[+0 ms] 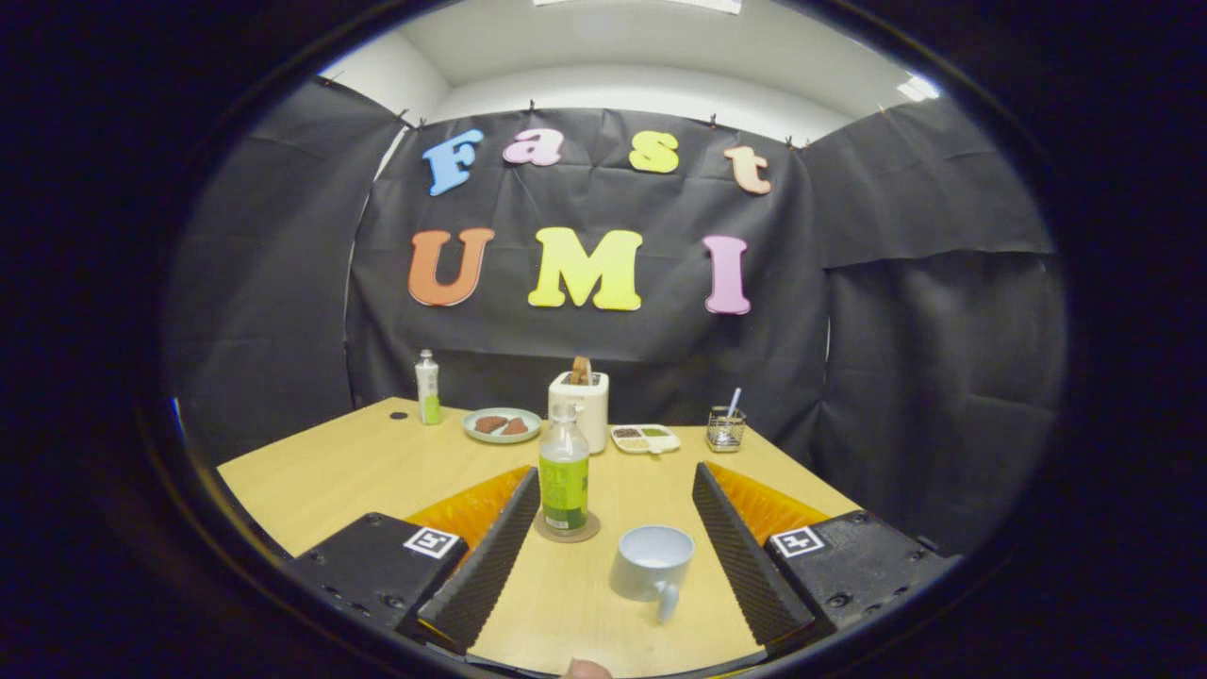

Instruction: Take the bottle from table, then pour the juice into the cup, finally place the bottle on the coaster

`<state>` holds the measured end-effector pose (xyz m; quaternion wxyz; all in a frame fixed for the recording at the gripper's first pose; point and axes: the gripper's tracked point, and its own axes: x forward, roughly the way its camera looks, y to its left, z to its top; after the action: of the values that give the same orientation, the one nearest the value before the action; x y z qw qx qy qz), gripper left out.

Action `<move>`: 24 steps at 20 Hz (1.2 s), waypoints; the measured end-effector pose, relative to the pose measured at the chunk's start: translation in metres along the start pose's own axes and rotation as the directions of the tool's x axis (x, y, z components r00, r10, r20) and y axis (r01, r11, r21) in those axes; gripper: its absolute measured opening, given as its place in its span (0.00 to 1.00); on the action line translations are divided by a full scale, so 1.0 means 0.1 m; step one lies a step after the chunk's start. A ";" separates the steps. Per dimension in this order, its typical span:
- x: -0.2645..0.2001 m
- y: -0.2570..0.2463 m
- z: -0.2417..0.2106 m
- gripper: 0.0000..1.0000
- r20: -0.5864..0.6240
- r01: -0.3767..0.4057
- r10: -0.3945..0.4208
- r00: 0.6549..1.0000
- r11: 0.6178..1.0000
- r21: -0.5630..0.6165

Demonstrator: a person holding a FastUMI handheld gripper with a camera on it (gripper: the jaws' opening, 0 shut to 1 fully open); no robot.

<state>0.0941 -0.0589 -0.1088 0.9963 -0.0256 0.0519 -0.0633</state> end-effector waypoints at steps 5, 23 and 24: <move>-0.40 0.01 0.14 1.00 0.010 0.005 -0.005 1.000 1.000 -0.007; -1.08 -0.08 0.47 1.00 0.097 0.033 -0.035 0.995 0.999 0.025; -1.11 -0.09 0.48 1.00 0.100 0.032 -0.035 0.994 0.999 0.031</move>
<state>-0.0113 -0.0509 -0.0494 0.9967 -0.0147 0.0004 -0.0794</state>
